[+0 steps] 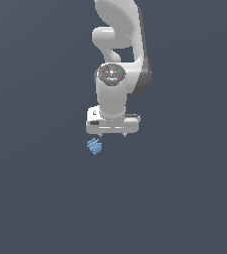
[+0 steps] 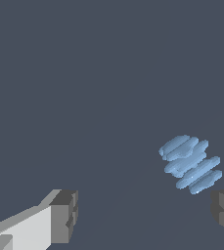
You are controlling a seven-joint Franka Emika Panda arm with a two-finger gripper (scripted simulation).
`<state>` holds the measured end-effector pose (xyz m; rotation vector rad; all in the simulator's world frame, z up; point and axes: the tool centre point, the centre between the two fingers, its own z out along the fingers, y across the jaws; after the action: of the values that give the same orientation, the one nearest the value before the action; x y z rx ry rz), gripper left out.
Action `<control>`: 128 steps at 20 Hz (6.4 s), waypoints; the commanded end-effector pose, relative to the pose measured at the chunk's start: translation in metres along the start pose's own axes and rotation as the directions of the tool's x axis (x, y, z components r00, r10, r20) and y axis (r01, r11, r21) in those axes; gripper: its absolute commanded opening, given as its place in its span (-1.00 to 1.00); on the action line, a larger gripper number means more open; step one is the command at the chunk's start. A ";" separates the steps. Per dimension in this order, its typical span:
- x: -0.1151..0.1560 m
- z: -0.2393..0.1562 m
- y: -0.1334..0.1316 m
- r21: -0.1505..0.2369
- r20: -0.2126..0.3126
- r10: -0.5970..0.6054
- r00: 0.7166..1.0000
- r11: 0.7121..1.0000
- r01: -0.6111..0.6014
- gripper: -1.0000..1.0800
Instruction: Pick up the object and move it to a goal position.
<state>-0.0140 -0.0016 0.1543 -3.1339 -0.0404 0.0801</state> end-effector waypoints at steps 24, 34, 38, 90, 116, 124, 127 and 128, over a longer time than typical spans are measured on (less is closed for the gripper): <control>0.010 -0.012 0.009 -0.006 -0.044 -0.103 0.994 0.995 0.103 0.92; 0.005 0.014 0.038 -0.018 -0.043 -0.278 0.960 0.961 0.278 0.92; 0.002 0.027 0.052 -0.024 -0.042 -0.360 0.932 0.933 0.359 0.92; -0.008 0.114 0.092 -0.037 -0.038 -0.594 0.804 0.805 0.593 -1.00; 0.027 -0.071 0.075 -0.036 -0.038 -0.595 0.803 0.804 0.594 -1.00; 0.043 -0.143 0.070 -0.036 -0.038 -0.595 0.803 0.804 0.594 -1.00; 0.048 -0.160 0.069 -0.036 -0.037 -0.594 0.803 0.804 0.593 -1.00; 0.049 -0.165 0.068 -0.036 -0.037 -0.594 0.803 0.804 0.593 -1.00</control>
<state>0.0426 -0.0701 0.3079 -2.9711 -1.0215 -0.0027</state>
